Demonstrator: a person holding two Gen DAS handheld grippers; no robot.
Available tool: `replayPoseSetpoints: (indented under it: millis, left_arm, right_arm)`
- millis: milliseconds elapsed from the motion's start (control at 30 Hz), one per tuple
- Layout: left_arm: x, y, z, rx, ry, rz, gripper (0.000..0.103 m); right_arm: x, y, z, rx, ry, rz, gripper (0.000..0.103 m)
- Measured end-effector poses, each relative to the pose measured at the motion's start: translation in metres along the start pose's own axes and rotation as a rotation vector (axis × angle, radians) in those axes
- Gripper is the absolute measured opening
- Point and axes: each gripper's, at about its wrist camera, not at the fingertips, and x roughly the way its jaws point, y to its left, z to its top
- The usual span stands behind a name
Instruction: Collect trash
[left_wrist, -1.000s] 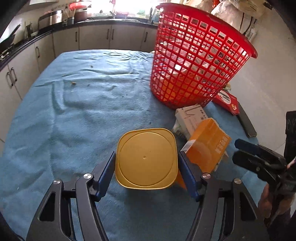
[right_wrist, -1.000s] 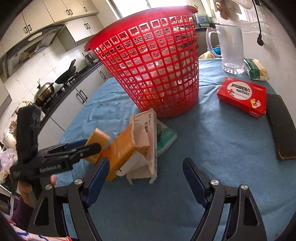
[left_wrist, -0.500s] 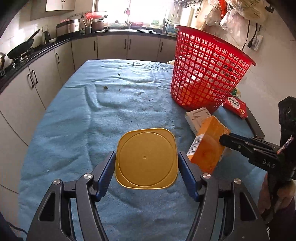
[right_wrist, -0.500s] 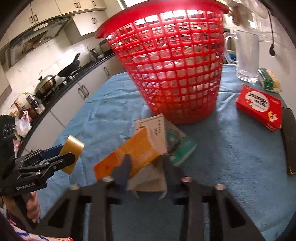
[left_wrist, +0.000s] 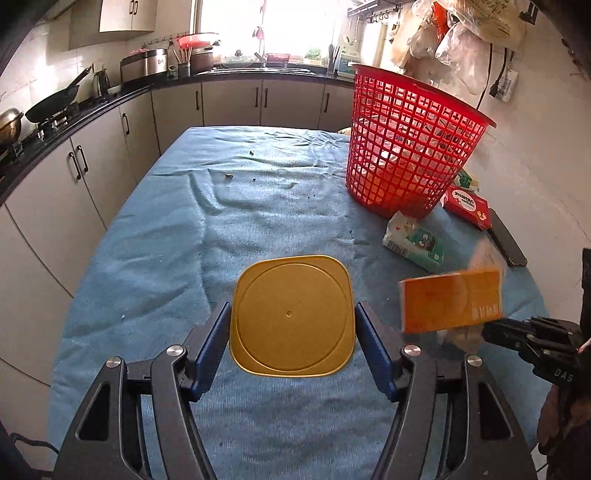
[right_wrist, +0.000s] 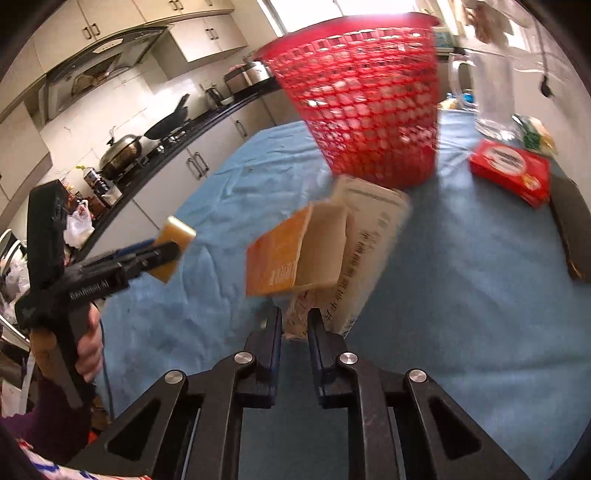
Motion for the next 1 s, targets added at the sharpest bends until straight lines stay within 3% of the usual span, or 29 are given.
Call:
replayPoseSetpoints:
  millis: [167,200,233,300,333,600,700,800,900,967,1000]
  left_arm:
    - [-0.004,0.000,-0.007,-0.013,0.002,-0.007,0.067]
    - [-0.004,-0.001,-0.008,-0.010,0.003,-0.007,0.066]
    - [-0.005,-0.002,-0.009,-0.006,0.004,-0.006,0.066]
    - [-0.005,-0.004,-0.012,0.004,0.006,-0.005,0.066]
    - [-0.005,-0.004,-0.012,0.007,0.007,-0.004,0.067]
    - [-0.007,-0.008,-0.015,0.013,0.002,-0.013,0.067]
    - [-0.008,-0.009,-0.017,0.021,0.002,-0.011,0.067]
    - [-0.008,-0.008,-0.018,0.031,0.004,-0.012,0.067]
    - [-0.006,-0.009,-0.020,0.039,0.006,-0.016,0.067]
    - [-0.004,-0.010,-0.020,0.041,0.007,-0.014,0.067]
    - [-0.004,-0.011,-0.020,0.042,0.007,-0.014,0.067]
  right_arm:
    - [-0.005,-0.014,-0.016,-0.016,0.008,-0.177,0.018]
    - [-0.005,-0.020,-0.018,0.004,0.018,-0.195,0.031]
    - [-0.006,-0.024,-0.020,0.024,0.021,-0.204,0.052]
    - [-0.010,-0.032,-0.021,0.061,0.000,-0.203,0.074]
    - [-0.013,-0.034,-0.021,0.072,-0.016,-0.198,0.077]
    - [-0.004,-0.035,-0.012,0.144,-0.007,-0.118,0.083]
    - [-0.002,-0.028,-0.008,0.138,-0.019,-0.152,0.083]
    - [-0.006,-0.012,-0.005,0.030,-0.047,-0.260,0.083]
    - [-0.008,0.005,-0.006,-0.102,-0.051,-0.270,0.083]
    - [-0.002,0.013,-0.006,-0.172,-0.027,-0.245,0.075]
    - [0.003,0.012,-0.005,-0.187,-0.014,-0.244,0.064]
